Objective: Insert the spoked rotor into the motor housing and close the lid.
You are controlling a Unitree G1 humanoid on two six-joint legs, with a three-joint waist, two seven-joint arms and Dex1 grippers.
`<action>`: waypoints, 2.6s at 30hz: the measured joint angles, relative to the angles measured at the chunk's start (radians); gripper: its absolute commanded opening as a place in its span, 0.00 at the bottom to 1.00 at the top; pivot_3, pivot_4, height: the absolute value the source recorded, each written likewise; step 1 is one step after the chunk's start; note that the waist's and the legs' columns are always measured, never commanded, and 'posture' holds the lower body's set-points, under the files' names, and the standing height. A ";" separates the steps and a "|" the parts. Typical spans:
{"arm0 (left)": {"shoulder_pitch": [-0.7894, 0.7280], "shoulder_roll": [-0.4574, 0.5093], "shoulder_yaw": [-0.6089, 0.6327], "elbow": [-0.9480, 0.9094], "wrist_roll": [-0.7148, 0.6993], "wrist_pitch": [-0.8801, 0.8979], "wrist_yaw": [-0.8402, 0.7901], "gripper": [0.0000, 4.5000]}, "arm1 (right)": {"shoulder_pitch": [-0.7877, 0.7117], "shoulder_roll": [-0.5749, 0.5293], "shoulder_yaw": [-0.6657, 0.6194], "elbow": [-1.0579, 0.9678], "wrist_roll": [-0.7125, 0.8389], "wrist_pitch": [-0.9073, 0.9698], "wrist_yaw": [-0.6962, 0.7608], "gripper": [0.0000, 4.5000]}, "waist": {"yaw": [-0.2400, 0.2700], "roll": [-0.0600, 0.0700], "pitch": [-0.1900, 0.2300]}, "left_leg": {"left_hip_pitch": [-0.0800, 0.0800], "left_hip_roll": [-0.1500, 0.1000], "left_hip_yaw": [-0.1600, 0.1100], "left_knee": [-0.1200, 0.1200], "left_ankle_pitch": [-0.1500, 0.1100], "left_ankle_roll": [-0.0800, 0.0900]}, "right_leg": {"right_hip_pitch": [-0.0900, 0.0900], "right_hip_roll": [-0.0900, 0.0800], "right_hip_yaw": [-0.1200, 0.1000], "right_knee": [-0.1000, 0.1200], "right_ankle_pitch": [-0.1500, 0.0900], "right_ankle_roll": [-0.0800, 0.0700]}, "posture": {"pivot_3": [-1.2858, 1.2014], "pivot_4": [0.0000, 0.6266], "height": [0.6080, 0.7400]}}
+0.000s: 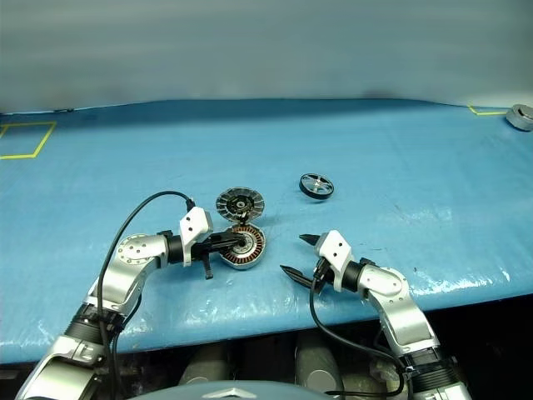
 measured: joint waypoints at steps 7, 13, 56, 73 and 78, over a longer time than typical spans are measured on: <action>0.000 0.001 0.000 0.000 -0.001 0.006 -0.002 0.00 | -0.001 0.000 0.000 0.000 0.000 0.000 0.000 1.00 | 0.000 0.000 0.000 | 0.000 0.000 0.000 0.000 0.000 0.000 | 0.000 0.000 0.000 0.000 0.000 0.000 | 0.52 0.24 1.00; -0.012 0.018 -0.013 -0.011 0.013 0.026 0.000 0.00 | -0.001 0.002 0.000 0.000 0.000 0.000 -0.002 1.00 | -0.001 0.000 0.000 | 0.001 0.000 0.000 0.000 0.000 0.000 | 0.000 0.000 0.000 0.000 0.000 0.000 | 0.52 0.24 1.00; 0.014 0.069 -0.006 -0.100 -0.036 0.109 -0.004 0.00 | -0.010 0.009 0.008 0.000 -0.003 0.000 -0.002 1.00 | -0.010 -0.001 0.000 | 0.009 0.002 0.003 -0.010 0.000 0.000 | 0.002 0.001 0.001 0.000 -0.003 -0.005 | 0.52 0.24 1.00; 0.008 0.105 -0.014 -0.102 0.006 0.108 -0.017 0.00 | -0.010 0.017 0.010 0.000 -0.003 -0.006 -0.002 1.00 | -0.009 -0.001 0.000 | 0.008 0.002 0.003 -0.010 0.000 0.000 | 0.002 0.001 0.001 0.000 -0.003 -0.005 | 0.52 0.24 1.00; -0.020 0.105 -0.035 -0.095 0.037 0.102 -0.022 0.00 | -0.010 0.022 0.011 0.000 -0.003 -0.006 -0.003 1.00 | -0.009 -0.001 0.000 | 0.008 0.002 0.003 -0.010 0.000 0.000 | 0.002 0.001 0.001 0.000 -0.003 -0.005 | 0.52 0.24 1.00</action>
